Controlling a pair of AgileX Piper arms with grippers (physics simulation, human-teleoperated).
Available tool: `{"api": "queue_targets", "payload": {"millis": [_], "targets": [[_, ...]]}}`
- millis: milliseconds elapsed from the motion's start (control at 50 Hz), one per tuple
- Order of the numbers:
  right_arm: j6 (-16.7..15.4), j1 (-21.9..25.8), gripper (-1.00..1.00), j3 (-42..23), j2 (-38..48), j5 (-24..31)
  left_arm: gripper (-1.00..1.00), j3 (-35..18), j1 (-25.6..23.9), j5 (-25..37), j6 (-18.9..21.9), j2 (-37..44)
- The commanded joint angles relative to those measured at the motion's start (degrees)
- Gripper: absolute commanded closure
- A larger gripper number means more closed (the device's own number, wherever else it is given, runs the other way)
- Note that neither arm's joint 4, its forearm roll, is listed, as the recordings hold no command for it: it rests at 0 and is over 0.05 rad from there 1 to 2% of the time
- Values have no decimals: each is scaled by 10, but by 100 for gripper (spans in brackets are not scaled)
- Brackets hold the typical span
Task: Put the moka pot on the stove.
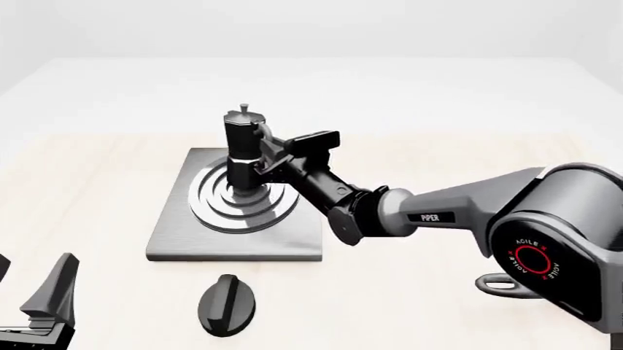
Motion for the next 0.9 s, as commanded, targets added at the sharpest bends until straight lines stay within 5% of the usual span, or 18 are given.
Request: {"api": "queue_targets", "payload": {"millis": [20,40,60,900], "targets": [[4,2,100,-10,-2,1,-100,0,0,0,0,0],[4,2,100,-9,-2,0,-100,0,0,0,0,0],[5,4,-100,-8,-2,-1,-100,0,0,0,0,0],[-5,11,-100,14,-35,1,-100,0,0,0,0,0]]}}
